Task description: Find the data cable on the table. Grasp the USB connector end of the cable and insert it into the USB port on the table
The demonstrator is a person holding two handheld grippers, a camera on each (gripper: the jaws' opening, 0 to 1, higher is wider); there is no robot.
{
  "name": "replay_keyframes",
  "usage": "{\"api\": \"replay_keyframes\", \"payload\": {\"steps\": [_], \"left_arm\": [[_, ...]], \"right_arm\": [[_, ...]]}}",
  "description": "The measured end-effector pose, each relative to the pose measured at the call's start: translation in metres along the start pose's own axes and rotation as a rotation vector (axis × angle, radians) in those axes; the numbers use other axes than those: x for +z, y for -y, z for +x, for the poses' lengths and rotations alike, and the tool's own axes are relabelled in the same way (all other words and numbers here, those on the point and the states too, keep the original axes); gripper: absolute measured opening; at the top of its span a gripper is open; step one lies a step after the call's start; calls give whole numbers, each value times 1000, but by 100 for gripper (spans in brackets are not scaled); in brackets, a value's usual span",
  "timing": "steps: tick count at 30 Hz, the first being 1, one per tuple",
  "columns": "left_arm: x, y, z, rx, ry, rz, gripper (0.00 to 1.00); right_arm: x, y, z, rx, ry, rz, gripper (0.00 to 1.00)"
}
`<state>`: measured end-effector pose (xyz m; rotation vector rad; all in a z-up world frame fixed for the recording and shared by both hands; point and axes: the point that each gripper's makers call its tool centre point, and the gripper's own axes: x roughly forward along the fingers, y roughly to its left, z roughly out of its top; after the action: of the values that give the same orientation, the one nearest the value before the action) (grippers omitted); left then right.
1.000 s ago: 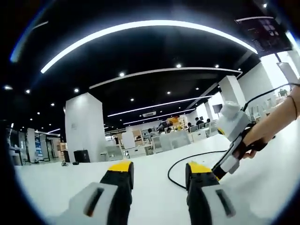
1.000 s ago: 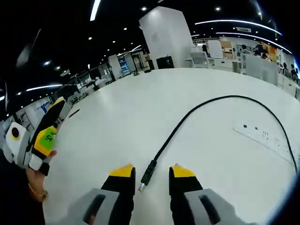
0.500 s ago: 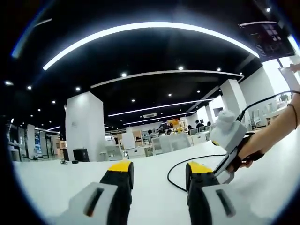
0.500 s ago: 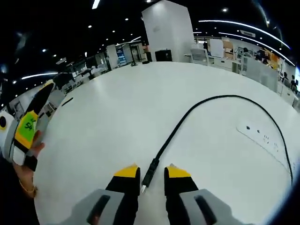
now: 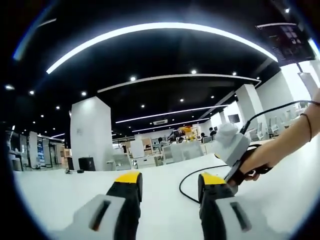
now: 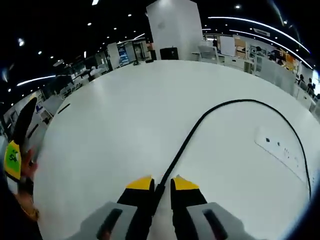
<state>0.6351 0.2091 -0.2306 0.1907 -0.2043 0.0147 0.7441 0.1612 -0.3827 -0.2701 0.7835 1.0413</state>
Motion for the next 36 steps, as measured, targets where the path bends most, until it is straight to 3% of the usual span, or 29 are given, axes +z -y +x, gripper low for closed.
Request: {"api": "replay_keyframes", "payload": {"steps": [10,22,28,36], "left_arm": [[-1,1,-1,-5,-7,-3,45],[-10,4,0,-15,-41,1,46],[-21,10,3,-37,-81,-15,47],[-41,27,8,-79,-158,-15,50]], "right_arm": [[5,6,3,-24,-12,-1,8],[9,9,3,2,33,134,7],[16,8,-2,26,81,194,7],[34,6,-18,56,208,257,7]]}}
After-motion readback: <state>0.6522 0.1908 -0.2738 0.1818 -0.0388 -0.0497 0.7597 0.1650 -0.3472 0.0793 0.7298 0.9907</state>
